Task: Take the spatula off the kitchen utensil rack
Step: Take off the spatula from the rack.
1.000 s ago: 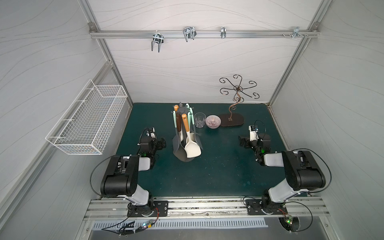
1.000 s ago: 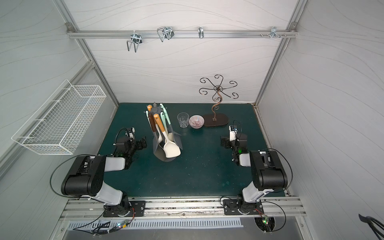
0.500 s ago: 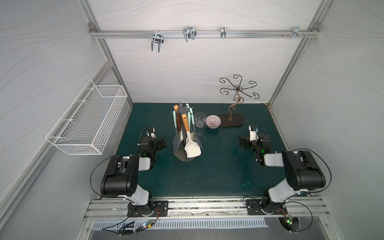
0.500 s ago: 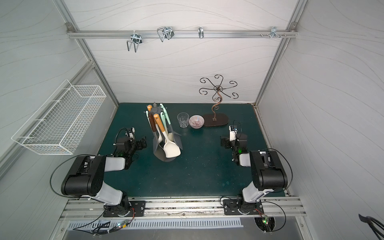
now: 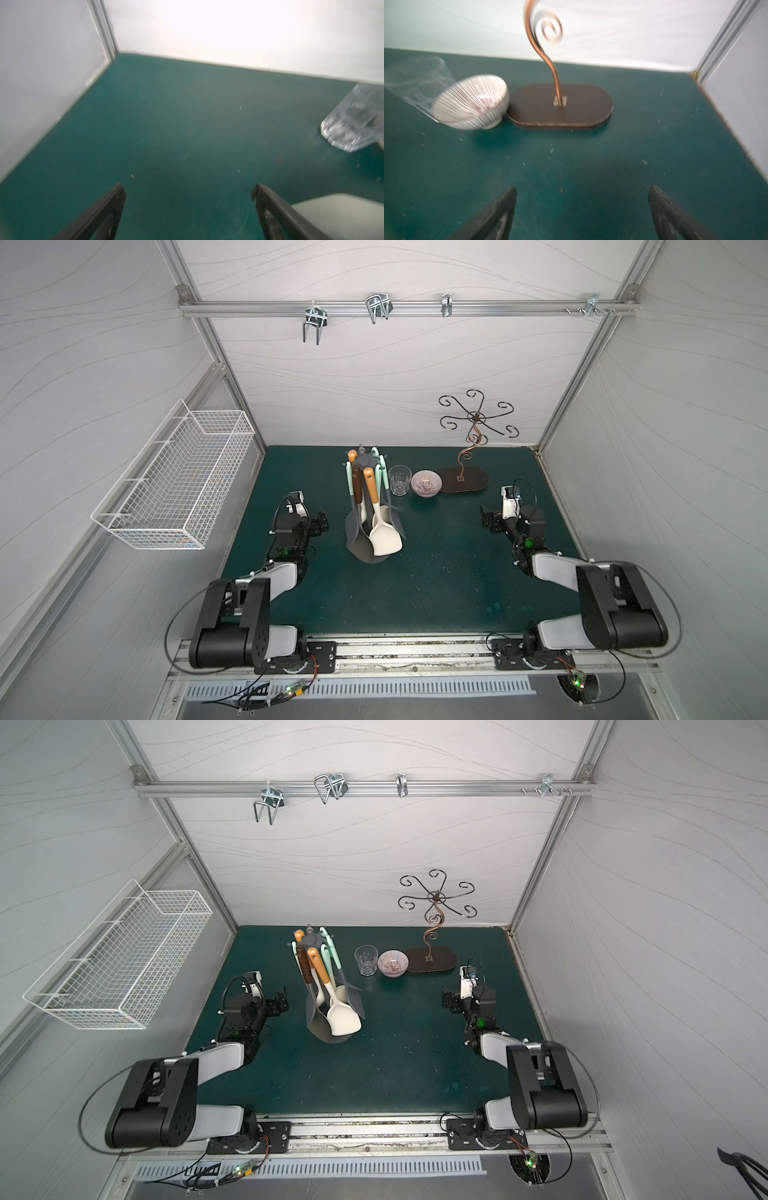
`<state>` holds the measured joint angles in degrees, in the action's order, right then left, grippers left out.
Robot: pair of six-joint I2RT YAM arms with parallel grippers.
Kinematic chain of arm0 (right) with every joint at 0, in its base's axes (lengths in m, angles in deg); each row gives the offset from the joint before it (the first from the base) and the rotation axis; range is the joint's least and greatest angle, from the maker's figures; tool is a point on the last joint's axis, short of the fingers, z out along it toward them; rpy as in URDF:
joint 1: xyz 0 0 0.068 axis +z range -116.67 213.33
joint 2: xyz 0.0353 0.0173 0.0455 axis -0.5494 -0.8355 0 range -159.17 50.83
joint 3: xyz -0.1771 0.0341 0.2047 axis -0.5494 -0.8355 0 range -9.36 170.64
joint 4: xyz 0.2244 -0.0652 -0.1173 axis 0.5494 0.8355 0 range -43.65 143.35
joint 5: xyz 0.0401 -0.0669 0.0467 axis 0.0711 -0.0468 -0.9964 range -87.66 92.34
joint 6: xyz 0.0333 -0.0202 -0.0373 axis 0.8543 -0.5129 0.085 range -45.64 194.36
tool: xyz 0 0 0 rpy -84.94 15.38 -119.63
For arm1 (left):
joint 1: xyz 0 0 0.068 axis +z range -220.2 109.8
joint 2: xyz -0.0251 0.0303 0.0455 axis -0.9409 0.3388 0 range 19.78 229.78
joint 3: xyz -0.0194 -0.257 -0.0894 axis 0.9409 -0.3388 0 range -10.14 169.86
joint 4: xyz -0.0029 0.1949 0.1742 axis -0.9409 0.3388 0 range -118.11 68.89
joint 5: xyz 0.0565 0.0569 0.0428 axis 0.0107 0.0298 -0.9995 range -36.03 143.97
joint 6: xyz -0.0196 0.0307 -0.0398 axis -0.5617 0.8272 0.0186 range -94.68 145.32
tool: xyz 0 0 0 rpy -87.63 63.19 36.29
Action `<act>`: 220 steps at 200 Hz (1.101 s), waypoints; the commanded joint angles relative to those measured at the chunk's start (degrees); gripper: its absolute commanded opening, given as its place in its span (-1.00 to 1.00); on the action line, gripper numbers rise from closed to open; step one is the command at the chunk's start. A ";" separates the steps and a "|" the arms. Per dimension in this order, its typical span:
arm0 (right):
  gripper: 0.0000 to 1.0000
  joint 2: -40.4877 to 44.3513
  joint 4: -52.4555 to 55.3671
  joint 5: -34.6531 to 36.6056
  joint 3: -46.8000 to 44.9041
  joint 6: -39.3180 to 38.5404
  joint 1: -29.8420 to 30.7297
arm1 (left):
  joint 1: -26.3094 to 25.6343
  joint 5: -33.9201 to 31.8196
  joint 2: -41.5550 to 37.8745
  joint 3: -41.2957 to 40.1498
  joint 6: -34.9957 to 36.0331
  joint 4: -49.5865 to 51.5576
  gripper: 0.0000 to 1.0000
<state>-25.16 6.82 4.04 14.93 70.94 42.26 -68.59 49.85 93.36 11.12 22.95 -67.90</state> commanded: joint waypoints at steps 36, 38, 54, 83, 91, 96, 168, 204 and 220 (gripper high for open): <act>0.98 22.76 35.82 3.19 14.75 11.53 5.65 | -3.06 -5.77 -18.52 7.84 -12.46 23.33 1.00; 0.98 23.28 37.26 2.91 15.57 11.82 5.59 | -3.55 -6.04 -19.10 8.01 -12.81 23.88 1.00; 0.98 26.40 47.24 1.09 21.64 14.10 5.72 | -7.35 -8.74 -23.59 8.89 -14.34 27.36 1.00; 0.98 29.35 58.79 -1.31 29.13 16.76 5.66 | -10.31 -11.81 -30.72 13.03 -21.30 40.28 1.00; 0.98 29.73 61.25 -2.02 30.63 17.43 5.64 | -10.33 -11.12 -32.55 14.75 -23.17 44.63 1.00; 0.98 29.82 62.53 -2.33 31.37 17.68 5.65 | -10.31 -10.54 -33.62 16.04 -24.17 47.58 1.00; 0.98 34.66 70.74 -15.23 32.22 24.99 -0.11 | -10.31 3.22 -41.99 29.28 -26.09 69.72 1.00; 0.98 35.56 66.06 -23.85 29.33 24.79 -0.27 | -10.24 1.43 -39.15 36.03 -29.01 77.23 1.00; 0.99 34.73 63.32 -29.04 28.89 24.43 -0.18 | -10.23 1.75 -36.92 38.81 -29.27 81.53 1.00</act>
<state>10.47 74.31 -15.35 44.55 94.72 42.21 -78.80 50.22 53.87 44.84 -4.30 6.11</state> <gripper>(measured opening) 0.992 0.999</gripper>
